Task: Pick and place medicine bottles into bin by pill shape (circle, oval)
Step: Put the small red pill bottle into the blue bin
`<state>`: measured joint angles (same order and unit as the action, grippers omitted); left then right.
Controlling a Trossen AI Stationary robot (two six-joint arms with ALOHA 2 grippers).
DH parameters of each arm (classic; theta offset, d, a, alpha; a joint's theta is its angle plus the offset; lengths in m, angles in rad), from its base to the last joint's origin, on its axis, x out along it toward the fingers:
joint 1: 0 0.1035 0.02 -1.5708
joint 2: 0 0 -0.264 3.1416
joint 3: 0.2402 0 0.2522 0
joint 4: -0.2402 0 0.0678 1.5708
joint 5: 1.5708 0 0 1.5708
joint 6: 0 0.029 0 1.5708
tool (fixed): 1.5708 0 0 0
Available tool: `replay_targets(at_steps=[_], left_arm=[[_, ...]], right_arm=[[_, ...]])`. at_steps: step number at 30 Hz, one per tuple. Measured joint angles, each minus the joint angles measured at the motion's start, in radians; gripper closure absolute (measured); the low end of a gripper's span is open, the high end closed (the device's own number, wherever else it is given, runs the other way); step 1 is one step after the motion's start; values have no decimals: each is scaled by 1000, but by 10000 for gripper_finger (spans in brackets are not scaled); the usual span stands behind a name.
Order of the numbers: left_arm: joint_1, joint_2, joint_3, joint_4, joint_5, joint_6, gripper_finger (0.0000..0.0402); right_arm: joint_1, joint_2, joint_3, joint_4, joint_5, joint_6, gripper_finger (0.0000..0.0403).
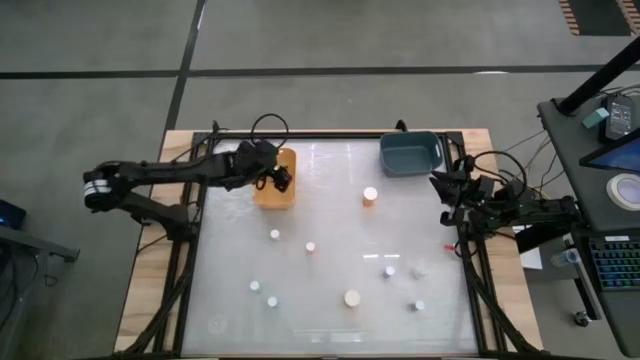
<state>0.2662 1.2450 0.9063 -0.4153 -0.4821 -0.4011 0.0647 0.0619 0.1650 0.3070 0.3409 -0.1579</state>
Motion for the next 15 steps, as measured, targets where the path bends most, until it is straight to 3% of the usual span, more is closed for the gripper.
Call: replay_targets(at_steps=[4, 9, 15], left_arm=[[-120, -62, -34, 136, -4, 87, 121], [-261, -92, -66, 345, -2, 228, 121], [-339, -104, -111, 515, -5, 381, 121]], right_arm=[[0, 1, 1, -1, -10, 117, 335], [1, 29, 35, 5, -102, 188, 335], [0, 177, 131, 6, -113, 213, 335]])
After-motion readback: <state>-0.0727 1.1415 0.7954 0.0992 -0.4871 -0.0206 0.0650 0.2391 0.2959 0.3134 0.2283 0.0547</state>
